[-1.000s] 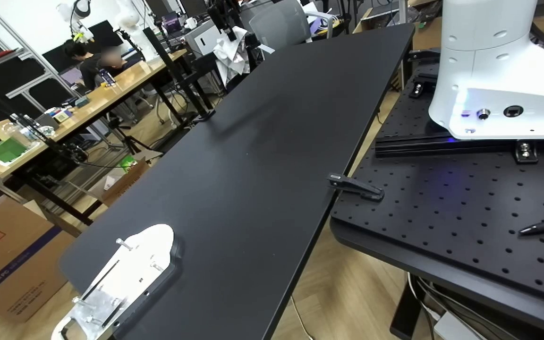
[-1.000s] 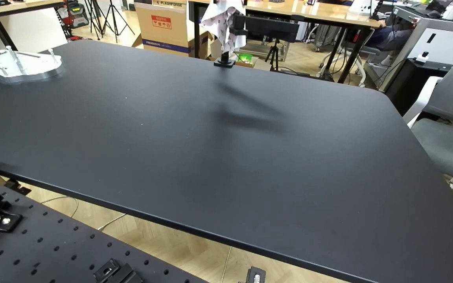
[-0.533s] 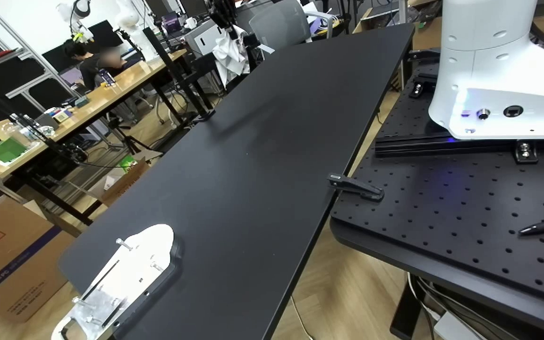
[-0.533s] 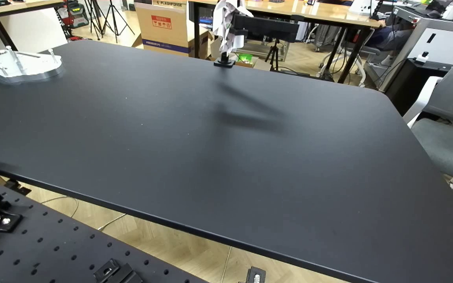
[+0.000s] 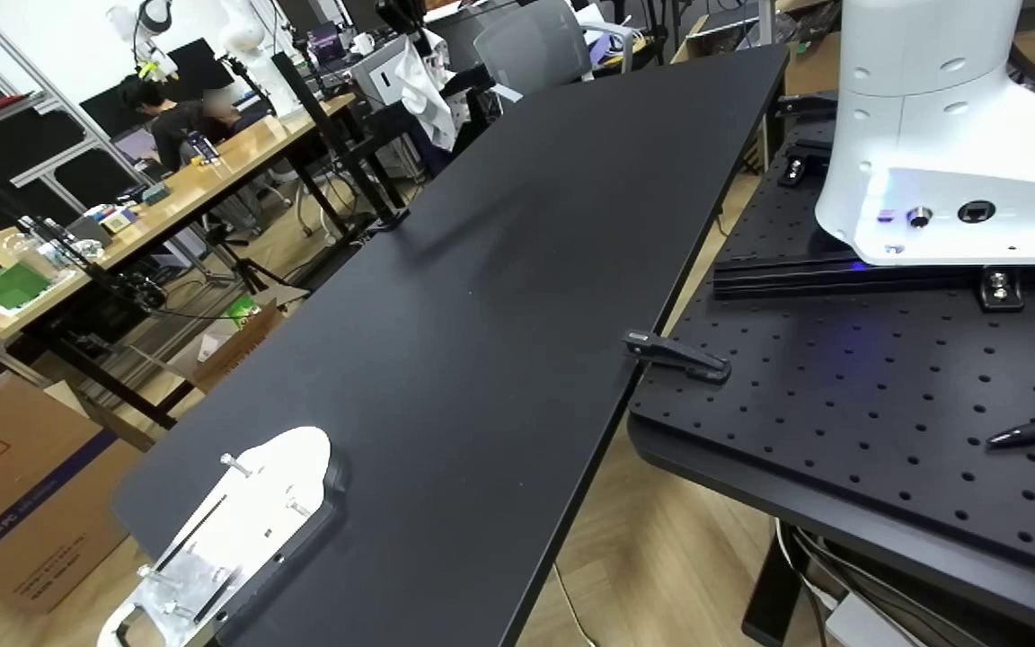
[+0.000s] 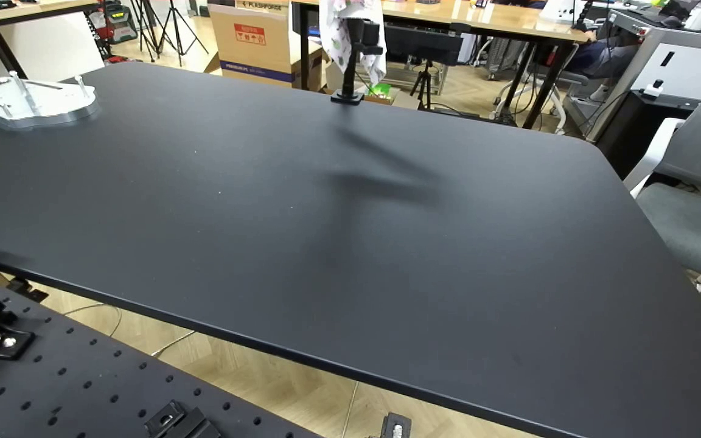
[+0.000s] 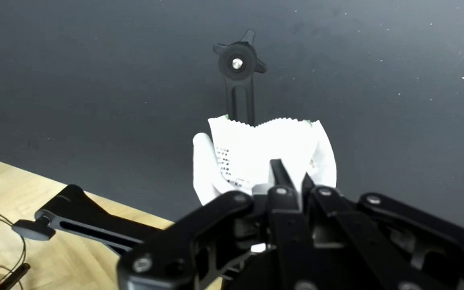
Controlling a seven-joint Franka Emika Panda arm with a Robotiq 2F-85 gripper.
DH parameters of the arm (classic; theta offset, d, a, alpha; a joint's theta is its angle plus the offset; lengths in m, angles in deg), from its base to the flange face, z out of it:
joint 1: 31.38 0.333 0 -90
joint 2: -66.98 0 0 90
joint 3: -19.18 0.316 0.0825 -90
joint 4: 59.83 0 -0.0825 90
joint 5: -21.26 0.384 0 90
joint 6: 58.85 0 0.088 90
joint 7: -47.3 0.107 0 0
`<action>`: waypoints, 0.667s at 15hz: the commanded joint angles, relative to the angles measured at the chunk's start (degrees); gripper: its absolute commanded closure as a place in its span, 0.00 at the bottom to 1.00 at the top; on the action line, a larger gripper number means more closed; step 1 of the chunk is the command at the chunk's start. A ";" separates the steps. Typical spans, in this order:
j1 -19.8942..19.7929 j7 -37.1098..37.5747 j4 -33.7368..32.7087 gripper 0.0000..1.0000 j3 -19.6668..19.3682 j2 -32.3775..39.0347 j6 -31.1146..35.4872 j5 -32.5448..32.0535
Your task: Unhang the cloth from the stand
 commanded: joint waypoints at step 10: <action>7.82 -0.08 21.84 0.99 5.82 -15.82 -6.57 0.98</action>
